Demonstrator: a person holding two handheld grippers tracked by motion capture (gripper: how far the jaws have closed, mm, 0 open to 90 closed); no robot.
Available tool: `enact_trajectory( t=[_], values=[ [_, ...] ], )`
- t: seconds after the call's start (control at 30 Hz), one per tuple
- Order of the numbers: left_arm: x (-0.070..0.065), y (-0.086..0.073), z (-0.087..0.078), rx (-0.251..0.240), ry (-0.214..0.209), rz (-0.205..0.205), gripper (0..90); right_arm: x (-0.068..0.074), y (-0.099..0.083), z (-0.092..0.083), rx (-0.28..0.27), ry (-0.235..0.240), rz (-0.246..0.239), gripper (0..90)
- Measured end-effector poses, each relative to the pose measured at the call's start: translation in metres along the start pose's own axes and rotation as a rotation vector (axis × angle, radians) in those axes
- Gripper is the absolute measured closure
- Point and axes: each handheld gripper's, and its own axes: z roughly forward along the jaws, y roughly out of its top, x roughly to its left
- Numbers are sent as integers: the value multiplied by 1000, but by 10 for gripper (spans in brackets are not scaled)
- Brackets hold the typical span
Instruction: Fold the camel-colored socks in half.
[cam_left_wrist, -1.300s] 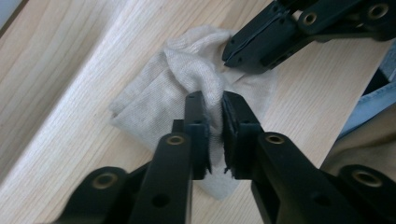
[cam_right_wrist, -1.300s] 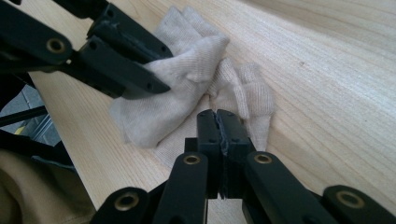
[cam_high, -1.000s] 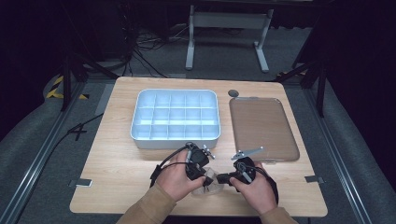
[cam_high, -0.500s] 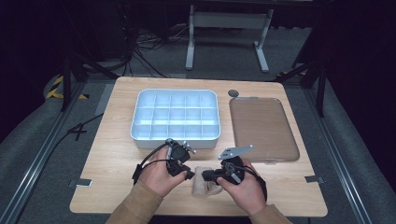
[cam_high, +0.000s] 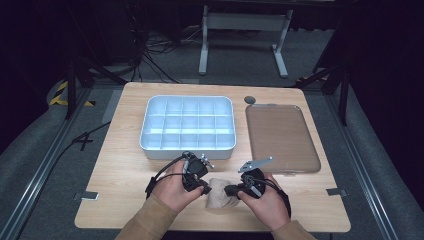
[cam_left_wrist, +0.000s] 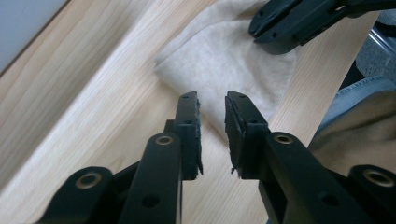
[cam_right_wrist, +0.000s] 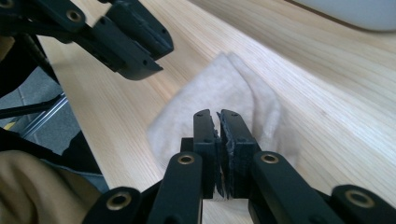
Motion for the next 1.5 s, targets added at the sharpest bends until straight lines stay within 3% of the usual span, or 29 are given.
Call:
enact_trajectory(
  t=[0.2, 0.4, 0.47, 0.63, 0.87, 1.0, 1.17, 1.5],
  values=[
    [-6, 7, 19, -1, -3, 70, 806, -8, -8, 0, 13, -17, 21, 849],
    [-4, 8, 38, 58, 7, 66, 826, -16, -14, 7, 39, -19, 33, 845],
    [-2, 8, 43, 80, 13, 59, 832, -21, -16, 10, 37, 0, 44, 842],
    [0, 7, 45, 84, 1, 34, 845, -26, -18, 11, 30, 14, 46, 844],
    [0, 7, 42, 78, 1, 38, 829, -26, -17, 11, 33, 16, 34, 844],
    [2, 5, 36, 59, -32, 22, 776, -25, -17, 11, 35, 11, 25, 844],
    [2, 4, 30, 43, -37, 28, 750, -24, -17, 11, 35, 3, 16, 842],
    [3, -1, 5, -28, -39, 20, 716, -17, -12, 2, -11, -16, -22, 845]
  ],
)
